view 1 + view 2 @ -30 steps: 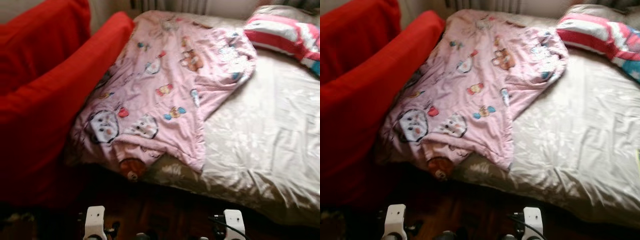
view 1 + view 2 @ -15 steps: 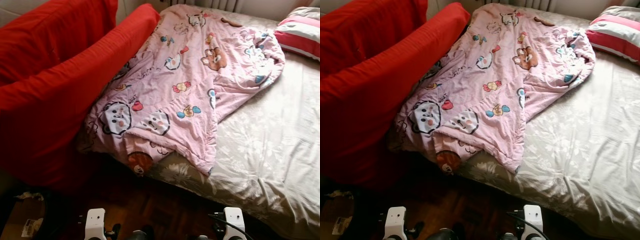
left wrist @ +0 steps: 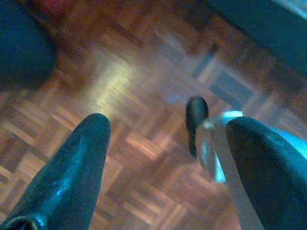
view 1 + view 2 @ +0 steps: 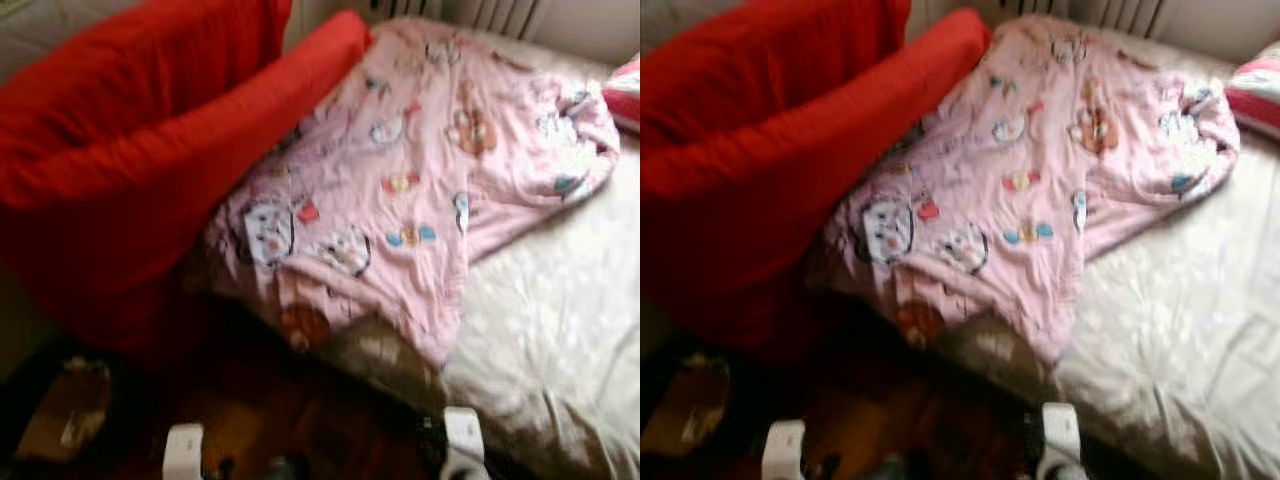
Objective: Clean up the room
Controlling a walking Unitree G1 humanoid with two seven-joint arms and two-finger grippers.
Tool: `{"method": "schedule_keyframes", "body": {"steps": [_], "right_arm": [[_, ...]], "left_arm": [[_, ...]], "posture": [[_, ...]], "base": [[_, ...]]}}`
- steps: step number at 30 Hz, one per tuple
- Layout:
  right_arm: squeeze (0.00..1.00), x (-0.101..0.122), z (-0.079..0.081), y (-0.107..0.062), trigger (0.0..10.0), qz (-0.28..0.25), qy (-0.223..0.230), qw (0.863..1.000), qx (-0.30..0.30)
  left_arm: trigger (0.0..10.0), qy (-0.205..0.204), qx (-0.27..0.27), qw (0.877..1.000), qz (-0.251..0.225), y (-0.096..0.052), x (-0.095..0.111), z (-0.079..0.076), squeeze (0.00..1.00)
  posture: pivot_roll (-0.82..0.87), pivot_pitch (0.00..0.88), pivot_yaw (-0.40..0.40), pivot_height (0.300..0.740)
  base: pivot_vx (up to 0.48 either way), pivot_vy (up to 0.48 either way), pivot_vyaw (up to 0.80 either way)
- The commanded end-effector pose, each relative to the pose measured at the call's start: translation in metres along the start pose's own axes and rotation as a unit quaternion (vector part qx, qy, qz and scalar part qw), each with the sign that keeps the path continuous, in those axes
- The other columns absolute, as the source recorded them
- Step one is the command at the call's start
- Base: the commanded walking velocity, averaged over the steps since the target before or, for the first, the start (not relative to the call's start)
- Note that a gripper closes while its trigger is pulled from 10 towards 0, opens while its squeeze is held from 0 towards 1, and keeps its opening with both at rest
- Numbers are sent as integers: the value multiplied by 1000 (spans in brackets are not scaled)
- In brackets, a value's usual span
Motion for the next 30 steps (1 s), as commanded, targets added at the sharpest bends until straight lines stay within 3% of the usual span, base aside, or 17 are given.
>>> {"method": "schedule_keyframes", "body": {"steps": [1,8,15,23,24,26,27,28,30], "right_arm": [[0,-15,-10,-5,10000,20,5,1000,-16],[0,-15,-10,-5,10000,20,6,1000,-15],[0,-14,-10,-5,10000,9,15,1000,-15],[0,-8,-10,-6,10000,-21,28,999,-13],[0,1,-7,-4,10000,-40,29,999,-8],[0,45,5,3,10000,-113,25,993,11],[0,45,5,3,10000,-113,25,993,11],[0,69,9,4,10000,-158,26,987,20],[0,74,8,3,10000,-172,27,985,22]], "left_arm": [[10000,-10,-4,1000,9,-1,-6,-4,0],[10000,-9,-2,1000,13,0,-4,-2,0],[10000,-9,2,1000,4,0,-1,-1,0],[10000,-16,0,999,-50,3,19,0,0],[10000,-17,1,998,-61,4,24,1,0],[10000,-19,0,996,-83,5,34,1,0],[10000,-19,0,996,-83,5,34,1,0],[10000,-20,-3,994,-108,7,46,-1,0],[10000,-20,-5,992,-122,7,51,-2,0]], "posture": [[16,205,28,740],[15,197,28,740],[17,196,28,740],[13,210,23,740],[13,210,23,740],[10,215,20,740],[10,215,20,740],[10,217,19,740],[7,219,15,740]], "base": [[296,0,0],[284,0,0],[0,0,0],[0,0,0],[0,0,0],[0,0,0],[0,0,0],[0,0,0],[0,0,0]]}}
Point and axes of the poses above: a point about 5 cm out from each wrist's last joint towards the gripper, its own y axis pointing out of the wrist towards the gripper, its own x axis along the axis of the wrist's last joint, z = x × y, the point moved 1 cm from there along y, pointing out of the wrist towards the gripper, and after that the axes turned 7 degrees about y, right-handed, at the moved point
